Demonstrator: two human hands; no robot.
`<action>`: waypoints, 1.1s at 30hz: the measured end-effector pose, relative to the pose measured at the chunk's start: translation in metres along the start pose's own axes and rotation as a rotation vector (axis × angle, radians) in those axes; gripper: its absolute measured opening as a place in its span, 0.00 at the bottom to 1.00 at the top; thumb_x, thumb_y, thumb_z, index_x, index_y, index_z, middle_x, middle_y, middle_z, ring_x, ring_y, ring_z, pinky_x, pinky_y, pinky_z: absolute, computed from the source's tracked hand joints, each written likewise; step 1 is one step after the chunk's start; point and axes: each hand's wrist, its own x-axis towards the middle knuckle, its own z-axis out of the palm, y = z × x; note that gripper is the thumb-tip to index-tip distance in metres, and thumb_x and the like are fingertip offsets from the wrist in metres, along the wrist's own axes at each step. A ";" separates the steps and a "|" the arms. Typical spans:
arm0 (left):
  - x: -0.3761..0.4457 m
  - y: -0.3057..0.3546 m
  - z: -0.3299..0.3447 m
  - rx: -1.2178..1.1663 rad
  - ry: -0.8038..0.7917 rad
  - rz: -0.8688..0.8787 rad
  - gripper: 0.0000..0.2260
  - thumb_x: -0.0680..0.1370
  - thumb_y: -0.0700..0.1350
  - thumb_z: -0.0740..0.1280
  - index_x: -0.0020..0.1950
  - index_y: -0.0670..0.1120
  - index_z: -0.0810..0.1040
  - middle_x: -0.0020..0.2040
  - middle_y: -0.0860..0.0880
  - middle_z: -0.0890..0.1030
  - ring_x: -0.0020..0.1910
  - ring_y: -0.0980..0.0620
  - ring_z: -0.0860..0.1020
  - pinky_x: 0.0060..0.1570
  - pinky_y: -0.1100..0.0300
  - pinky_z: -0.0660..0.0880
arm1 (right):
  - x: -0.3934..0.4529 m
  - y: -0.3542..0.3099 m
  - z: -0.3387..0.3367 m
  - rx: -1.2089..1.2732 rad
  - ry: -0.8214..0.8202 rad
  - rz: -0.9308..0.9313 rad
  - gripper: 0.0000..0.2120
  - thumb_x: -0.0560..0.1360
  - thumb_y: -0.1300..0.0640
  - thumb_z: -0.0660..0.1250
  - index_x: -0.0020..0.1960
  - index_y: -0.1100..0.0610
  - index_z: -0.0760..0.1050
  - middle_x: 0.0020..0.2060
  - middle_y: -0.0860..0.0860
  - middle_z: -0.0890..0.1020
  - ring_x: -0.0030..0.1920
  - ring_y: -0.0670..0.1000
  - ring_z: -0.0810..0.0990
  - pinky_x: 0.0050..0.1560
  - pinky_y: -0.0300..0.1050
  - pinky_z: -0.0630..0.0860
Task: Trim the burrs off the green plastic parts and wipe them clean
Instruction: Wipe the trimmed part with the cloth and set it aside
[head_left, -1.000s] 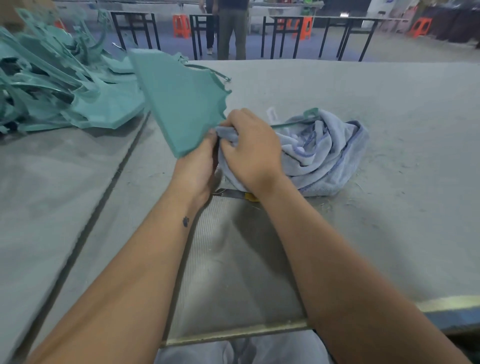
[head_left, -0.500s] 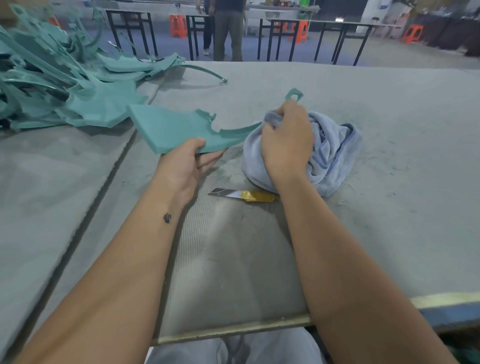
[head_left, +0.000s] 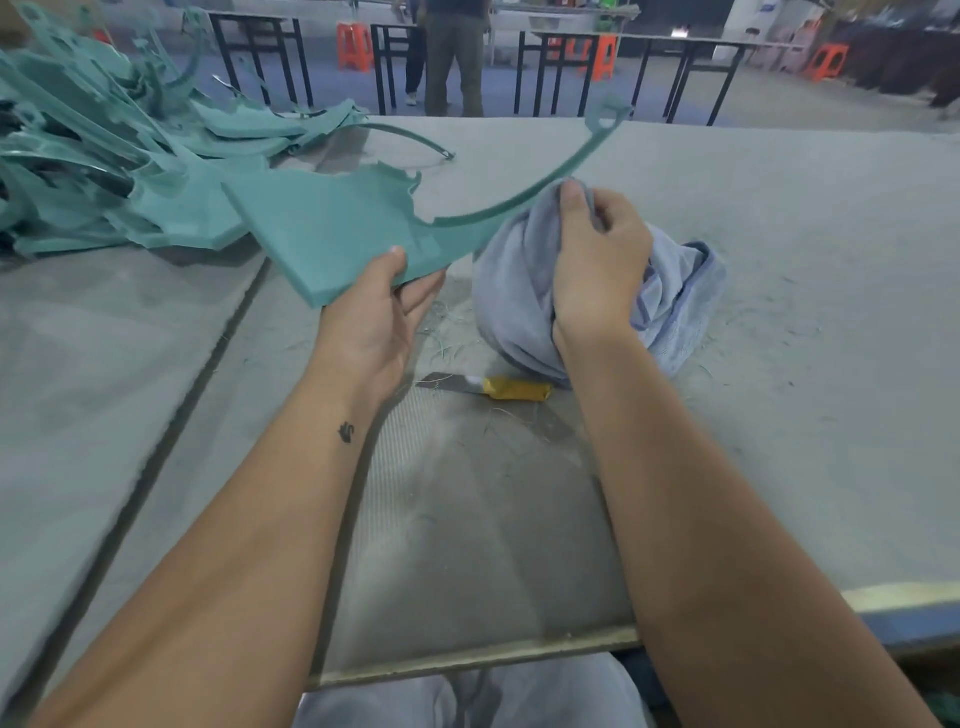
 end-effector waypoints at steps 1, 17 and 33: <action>-0.001 -0.002 0.001 0.000 -0.018 -0.004 0.08 0.83 0.38 0.58 0.56 0.44 0.76 0.55 0.44 0.83 0.49 0.50 0.83 0.59 0.57 0.77 | 0.000 -0.001 0.002 0.028 -0.025 0.029 0.12 0.80 0.52 0.64 0.39 0.52 0.76 0.32 0.45 0.78 0.31 0.37 0.75 0.35 0.28 0.70; -0.003 0.003 -0.003 0.101 -0.112 0.011 0.09 0.81 0.35 0.58 0.54 0.41 0.77 0.45 0.46 0.86 0.48 0.48 0.84 0.48 0.58 0.81 | 0.001 0.009 0.003 0.066 -0.456 0.158 0.15 0.75 0.57 0.71 0.33 0.56 0.70 0.29 0.53 0.73 0.37 0.52 0.75 0.43 0.51 0.75; 0.003 0.010 -0.021 0.232 -0.001 0.027 0.08 0.79 0.32 0.56 0.49 0.40 0.73 0.36 0.44 0.85 0.37 0.46 0.85 0.37 0.60 0.81 | 0.018 0.009 -0.016 0.406 -0.130 0.140 0.09 0.76 0.57 0.71 0.38 0.57 0.80 0.33 0.50 0.82 0.38 0.49 0.81 0.46 0.45 0.80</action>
